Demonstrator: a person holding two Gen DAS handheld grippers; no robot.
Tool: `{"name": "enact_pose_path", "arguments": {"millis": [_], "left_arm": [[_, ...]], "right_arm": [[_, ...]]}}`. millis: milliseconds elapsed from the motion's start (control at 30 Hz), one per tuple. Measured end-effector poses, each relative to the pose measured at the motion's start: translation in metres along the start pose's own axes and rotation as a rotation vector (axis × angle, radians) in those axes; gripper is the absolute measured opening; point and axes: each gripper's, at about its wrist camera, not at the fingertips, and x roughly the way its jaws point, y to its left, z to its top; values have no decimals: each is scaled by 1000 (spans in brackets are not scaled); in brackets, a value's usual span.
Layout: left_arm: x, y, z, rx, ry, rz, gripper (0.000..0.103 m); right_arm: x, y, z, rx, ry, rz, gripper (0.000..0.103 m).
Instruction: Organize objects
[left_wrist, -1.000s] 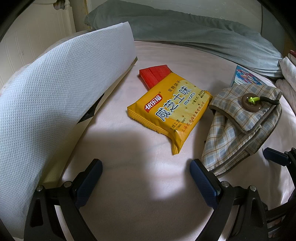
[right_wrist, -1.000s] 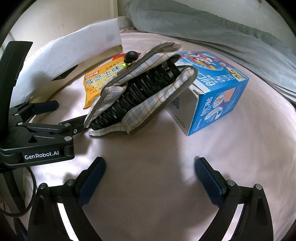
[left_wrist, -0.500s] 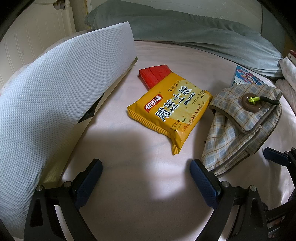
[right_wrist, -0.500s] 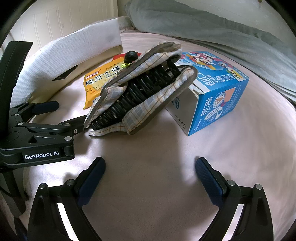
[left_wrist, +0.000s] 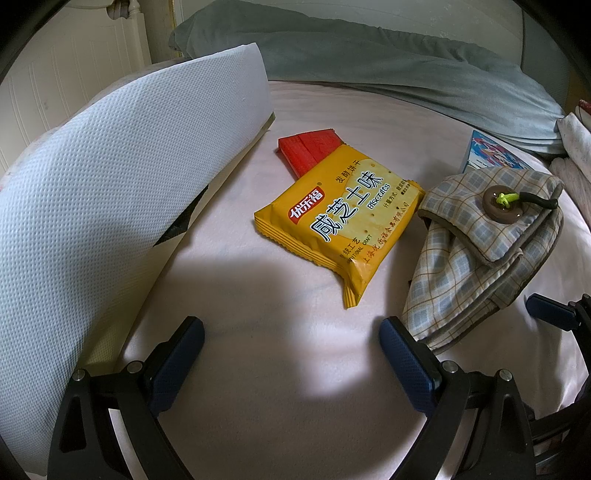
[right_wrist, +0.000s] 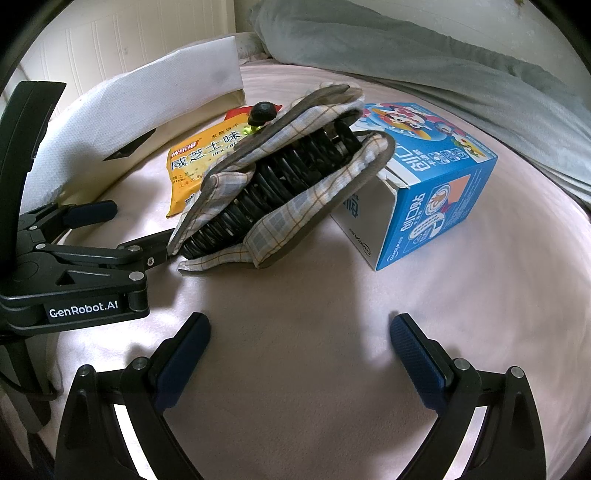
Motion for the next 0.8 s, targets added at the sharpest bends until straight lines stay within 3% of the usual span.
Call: {"name": "enact_pose_path", "arguments": {"millis": [800], "left_arm": [[-5,6,3,16,27,-17,97]], "right_arm": [[1,-5,-9,-2,1,-4,98]]}}
